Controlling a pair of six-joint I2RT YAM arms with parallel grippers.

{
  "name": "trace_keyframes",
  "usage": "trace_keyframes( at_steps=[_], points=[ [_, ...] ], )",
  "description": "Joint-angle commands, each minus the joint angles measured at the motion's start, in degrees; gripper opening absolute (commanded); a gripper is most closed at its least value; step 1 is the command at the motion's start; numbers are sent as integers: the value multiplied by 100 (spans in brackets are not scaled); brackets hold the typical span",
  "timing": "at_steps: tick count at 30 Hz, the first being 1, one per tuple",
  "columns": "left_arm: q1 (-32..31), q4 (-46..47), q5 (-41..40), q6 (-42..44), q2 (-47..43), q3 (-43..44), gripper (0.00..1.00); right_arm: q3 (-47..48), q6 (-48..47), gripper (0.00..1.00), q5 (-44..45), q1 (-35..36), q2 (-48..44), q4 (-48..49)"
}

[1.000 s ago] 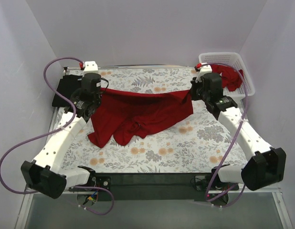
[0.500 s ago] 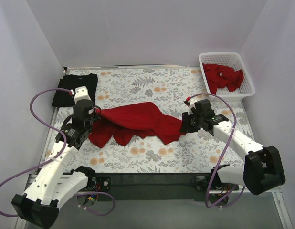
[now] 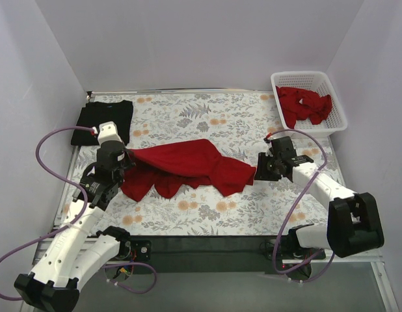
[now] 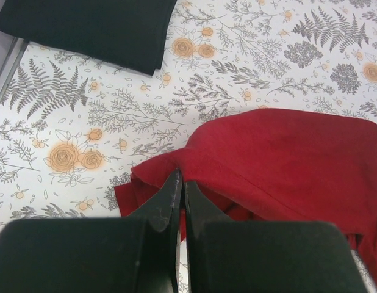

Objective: Fold and stack the t-shirts
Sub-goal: Flatten the tshirt out

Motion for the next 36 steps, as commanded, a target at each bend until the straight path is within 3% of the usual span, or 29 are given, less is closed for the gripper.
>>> trace_keyframes(
  at_steps=[1,8,24,33,36],
  points=[
    [26,87,31,-34,-72,-36,0,-100,142,34,29,23,250,194],
    [26,158,92,1,-89,-89,0,5,177,36,2,163,690,299],
    [26,316,268,71,-230,-212,0,444,405,37,916,725,1147,194],
    [26,360,277,71,-370,-344,0,1077,353,37,1505,1253,1849,-490],
    [26,360,233,89,-406,-327,0,1122,362,33,1575,1350,2000,-755]
  ],
)
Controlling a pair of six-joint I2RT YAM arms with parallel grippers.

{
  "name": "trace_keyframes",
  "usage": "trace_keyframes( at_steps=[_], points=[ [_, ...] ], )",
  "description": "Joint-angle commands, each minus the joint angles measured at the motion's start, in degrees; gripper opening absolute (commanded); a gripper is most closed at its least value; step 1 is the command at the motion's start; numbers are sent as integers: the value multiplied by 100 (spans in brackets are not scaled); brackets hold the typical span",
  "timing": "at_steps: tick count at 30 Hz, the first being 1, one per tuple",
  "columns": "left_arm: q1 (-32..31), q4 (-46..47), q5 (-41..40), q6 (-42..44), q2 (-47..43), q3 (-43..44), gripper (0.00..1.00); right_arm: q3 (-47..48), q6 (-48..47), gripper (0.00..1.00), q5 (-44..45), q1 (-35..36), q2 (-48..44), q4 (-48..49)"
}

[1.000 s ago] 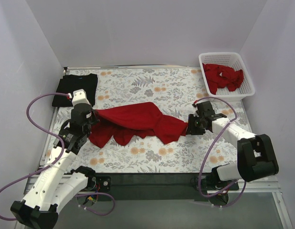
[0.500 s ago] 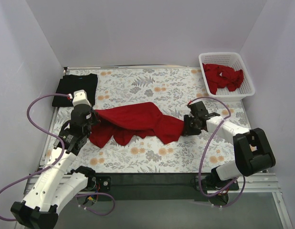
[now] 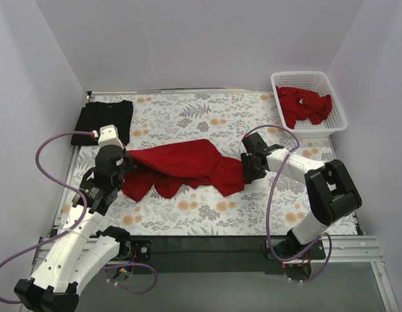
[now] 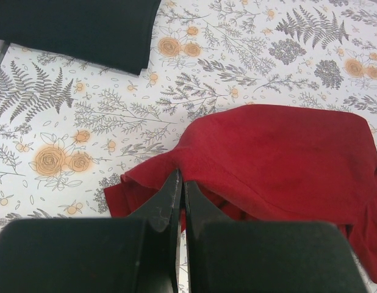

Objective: Fold and stack the t-shirts
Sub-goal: Flatten the tshirt out

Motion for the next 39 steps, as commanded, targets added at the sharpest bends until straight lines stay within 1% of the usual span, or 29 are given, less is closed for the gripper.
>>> trace_keyframes(
  at_steps=[1,3,4,5,6,7,12,14,15,16,17,19,20,21,22,23,24,25,26,27,28,29,30,32,33,36,39],
  points=[
    [26,117,-62,49,-113,-10,0,62,64,29,286,137,177,-528],
    [26,117,-62,50,-104,-1,0,-9,56,24,313,137,159,-528],
    [26,126,-54,50,-104,-1,0,-61,47,15,356,137,125,-537],
    [26,118,-54,50,-95,-1,0,-62,47,15,365,137,98,-537],
    [26,126,-54,41,-87,-1,0,-88,12,7,392,137,89,-554],
    [26,126,-54,41,-60,-9,0,-106,3,2,418,137,45,-546],
    [26,223,-141,145,54,-10,0,-27,-146,1,585,76,-113,-598],
    [26,424,-290,269,141,130,0,402,-252,1,734,-90,-227,-739],
    [26,521,-334,356,351,218,0,639,-330,1,796,-161,-271,-809],
    [26,617,-378,496,484,332,0,1120,-488,1,840,-249,-306,-844],
    [26,792,-414,576,668,525,0,1447,-576,1,840,-485,-376,-923],
    [43,1013,-484,726,1230,1157,0,2088,-726,1,823,-741,-394,-976],
    [87,1301,-484,883,1432,1386,0,2875,-892,1,796,-1003,-360,-1011],
    [113,1426,-441,928,1634,1988,0,3257,-963,1,761,-1127,-324,-1029],
    [148,1610,-423,972,2123,2316,0,3739,-1034,1,691,-1250,-202,-1055],
    [236,1690,-388,1077,2355,2641,0,4570,-1139,1,534,-1478,-123,-1056],
    [271,1752,-318,1121,2627,3436,0,5066,-1192,1,446,-1558,-35,-1064],
    [315,1778,-248,1139,3073,3801,0,5489,-1236,1,366,-1629,36,-1056],
    [429,1892,-160,1157,3304,4222,0,5876,-1280,1,209,-1751,202,-1038],
    [473,1971,-72,1209,3498,4549,0,6724,-1350,1,138,-1796,290,-994],
    [526,2033,94,1218,3665,5274,0,7071,-1386,1,85,-1840,422,-968],
    [588,2007,157,1210,4032,5638,0,7449,-1421,1,15,-1928,466,-942],
    [597,1903,418,1201,4366,6721,0,8036,-1543,1,-125,-2033,275,-524],
    [597,1972,561,1192,4335,6942,0,7762,-1727,1,-144,-2060,-67,-56],
    [597,2042,649,1192,4282,7012,0,7282,-1790,1,-223,-2052,-522,477],
    [597,2104,1000,1210,3914,7013,0,6480,-2149,1,-206,-2060,-1296,1201],
    [597,2156,1404,1157,3430,6890,0,6101,-2395,1,-127,-2052,-1886,1396]
  ],
)
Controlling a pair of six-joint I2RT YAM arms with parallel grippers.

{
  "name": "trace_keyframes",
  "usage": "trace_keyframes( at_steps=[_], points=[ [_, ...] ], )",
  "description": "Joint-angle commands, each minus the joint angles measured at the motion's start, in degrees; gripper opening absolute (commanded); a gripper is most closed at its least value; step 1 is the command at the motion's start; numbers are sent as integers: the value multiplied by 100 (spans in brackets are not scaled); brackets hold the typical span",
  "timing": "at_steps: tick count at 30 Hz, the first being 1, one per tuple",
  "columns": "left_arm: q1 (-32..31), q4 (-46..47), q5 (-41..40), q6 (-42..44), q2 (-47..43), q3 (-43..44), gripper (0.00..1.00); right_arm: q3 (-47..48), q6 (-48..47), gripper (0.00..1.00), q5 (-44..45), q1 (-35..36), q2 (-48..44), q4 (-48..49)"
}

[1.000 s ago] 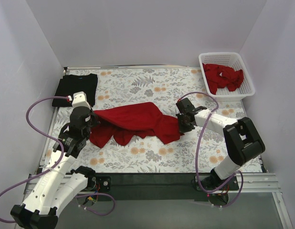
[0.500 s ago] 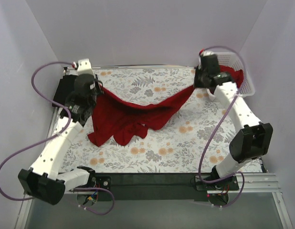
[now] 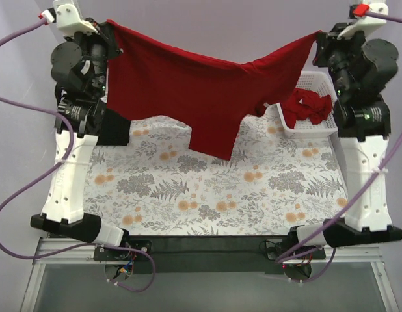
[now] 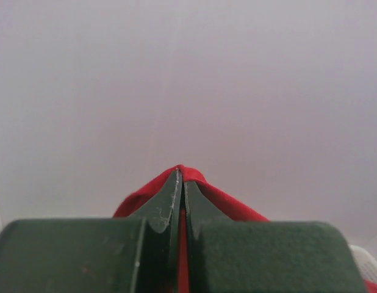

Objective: Fold and stack the t-shirts
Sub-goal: Flatten the tshirt out

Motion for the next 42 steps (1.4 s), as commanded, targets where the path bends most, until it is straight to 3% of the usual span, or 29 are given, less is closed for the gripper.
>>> trace_keyframes(
  at_steps=[1,6,12,19,25,28,33,38,39,42],
  points=[
    [33,246,659,25,-786,38,0,-370,-545,1,46,-38,-858,1173],
    [24,115,1266,-133,-1726,-428,0,-906,-774,1,108,-38,-1798,1517],
    [33,-298,1583,-195,-2246,-473,0,-934,-1038,1,55,-39,-2344,1649],
    [33,-843,1978,-248,-2028,71,0,-424,-1345,1,81,-38,-2126,1710],
    [33,-1309,1663,50,-1500,90,0,-213,-1521,1,-86,-38,-1476,1728],
    [33,-1389,1101,209,-1272,-269,0,-256,-1504,1,-287,-38,-1045,1745],
    [42,-818,128,332,-1104,-1929,0,-537,-1337,1,-902,-30,-149,1956],
    [261,-256,-34,114,-595,-3502,0,-1073,-1205,1,-1518,-21,624,2219],
    [375,128,-8,34,-333,-3983,0,-1553,-1161,1,-1588,-12,947,2394],
    [603,272,19,-107,195,-4347,0,-1872,-1143,1,-1650,-3,1354,2606]
  ],
)
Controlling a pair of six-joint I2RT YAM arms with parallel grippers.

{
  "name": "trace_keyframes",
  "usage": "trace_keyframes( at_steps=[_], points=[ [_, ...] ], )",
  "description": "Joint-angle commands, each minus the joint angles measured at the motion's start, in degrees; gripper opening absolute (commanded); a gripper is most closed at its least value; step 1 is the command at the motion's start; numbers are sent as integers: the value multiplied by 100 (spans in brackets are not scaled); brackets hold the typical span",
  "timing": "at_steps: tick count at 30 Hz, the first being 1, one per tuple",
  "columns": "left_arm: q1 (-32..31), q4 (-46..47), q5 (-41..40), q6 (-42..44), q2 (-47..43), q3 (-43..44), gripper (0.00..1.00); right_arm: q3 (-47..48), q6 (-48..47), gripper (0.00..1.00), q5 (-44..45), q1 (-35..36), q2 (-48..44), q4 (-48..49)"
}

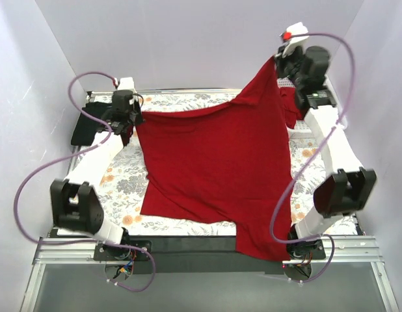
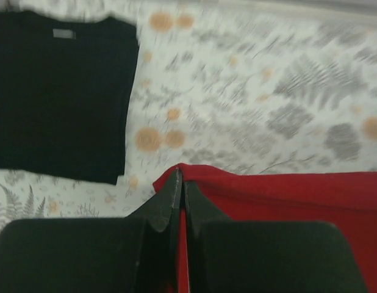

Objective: Fold and stack the t-shirts
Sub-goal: Flatten the tshirt out

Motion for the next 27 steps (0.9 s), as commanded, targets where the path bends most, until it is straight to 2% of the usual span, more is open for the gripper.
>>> trace_keyframes(
  at_steps=[1,5,11,17,18,22,27],
  points=[
    [309,576,-250,-201,419,-329,0,-379,109,1,-269,-8,390,659],
    [494,647,-241,-245,1446,-57,0,-423,144,1,-190,-8,1259,703],
    [564,778,101,-342,2264,759,0,-81,109,1,223,-25,2034,800],
    [599,1331,66,-166,2670,1190,0,157,136,1,381,-25,2255,905],
    [600,1324,171,-140,2775,1557,0,183,127,1,416,-17,2264,914],
    [600,1429,505,-96,3188,2078,0,201,144,1,724,-43,2246,976],
    [608,1403,550,-87,3330,2036,0,96,188,1,724,-122,2194,1090]
  ],
)
